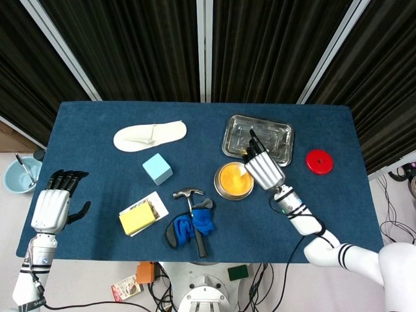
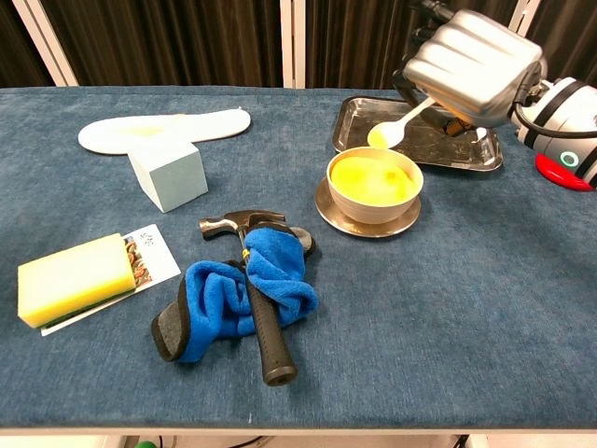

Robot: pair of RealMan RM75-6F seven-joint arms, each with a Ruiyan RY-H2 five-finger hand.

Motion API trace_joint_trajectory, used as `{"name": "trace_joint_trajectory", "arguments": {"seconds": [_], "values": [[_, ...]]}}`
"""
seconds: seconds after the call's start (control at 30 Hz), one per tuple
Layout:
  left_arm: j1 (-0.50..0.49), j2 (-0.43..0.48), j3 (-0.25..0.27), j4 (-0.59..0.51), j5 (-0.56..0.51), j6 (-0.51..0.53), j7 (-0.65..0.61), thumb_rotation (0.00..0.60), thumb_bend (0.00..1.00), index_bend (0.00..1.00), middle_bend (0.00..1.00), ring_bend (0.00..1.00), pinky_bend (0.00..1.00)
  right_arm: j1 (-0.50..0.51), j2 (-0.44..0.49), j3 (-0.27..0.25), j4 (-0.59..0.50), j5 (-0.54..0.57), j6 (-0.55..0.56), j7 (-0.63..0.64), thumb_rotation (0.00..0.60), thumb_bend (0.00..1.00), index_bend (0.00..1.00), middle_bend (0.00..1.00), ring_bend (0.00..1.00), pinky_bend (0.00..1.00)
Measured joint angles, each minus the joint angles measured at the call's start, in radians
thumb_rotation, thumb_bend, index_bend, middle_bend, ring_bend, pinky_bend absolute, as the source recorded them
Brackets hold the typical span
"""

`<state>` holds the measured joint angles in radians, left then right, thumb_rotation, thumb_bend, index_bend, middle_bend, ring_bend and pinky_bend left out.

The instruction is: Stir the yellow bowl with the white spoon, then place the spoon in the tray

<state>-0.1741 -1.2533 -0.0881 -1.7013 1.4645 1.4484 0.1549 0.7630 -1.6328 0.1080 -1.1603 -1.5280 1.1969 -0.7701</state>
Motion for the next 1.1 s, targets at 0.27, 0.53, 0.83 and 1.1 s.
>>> {"name": "trace_joint_trajectory", "arguments": {"seconds": [0.27,0.53,0.83,1.1], "values": [[0.003,-0.003,0.005,-0.002,0.001,0.006,0.003,0.6,0.26,0.21,0.21,0.15,0.12,0.069,0.046,-0.022,-0.039,-0.075,-0.085,-0.179,0.6,0.51,0.77,0.44,0.24,0.0],[0.015,-0.011,0.017,0.013,0.004,0.017,-0.004,0.6,0.26,0.21,0.21,0.15,0.12,0.164,0.096,-0.034,-0.111,-0.123,-0.268,-0.474,0.6,0.51,0.79,0.44,0.24,0.0],[0.026,-0.029,0.021,0.047,-0.007,0.023,-0.016,0.6,0.26,0.21,0.21,0.15,0.12,0.233,0.141,-0.01,-0.175,-0.121,-0.389,-0.688,0.6,0.51,0.77,0.44,0.24,0.0],[0.031,-0.034,0.02,0.057,-0.015,0.026,-0.004,0.6,0.26,0.21,0.21,0.15,0.12,0.241,0.175,-0.001,-0.215,-0.08,-0.432,-0.78,0.6,0.51,0.77,0.44,0.22,0.0]]}}
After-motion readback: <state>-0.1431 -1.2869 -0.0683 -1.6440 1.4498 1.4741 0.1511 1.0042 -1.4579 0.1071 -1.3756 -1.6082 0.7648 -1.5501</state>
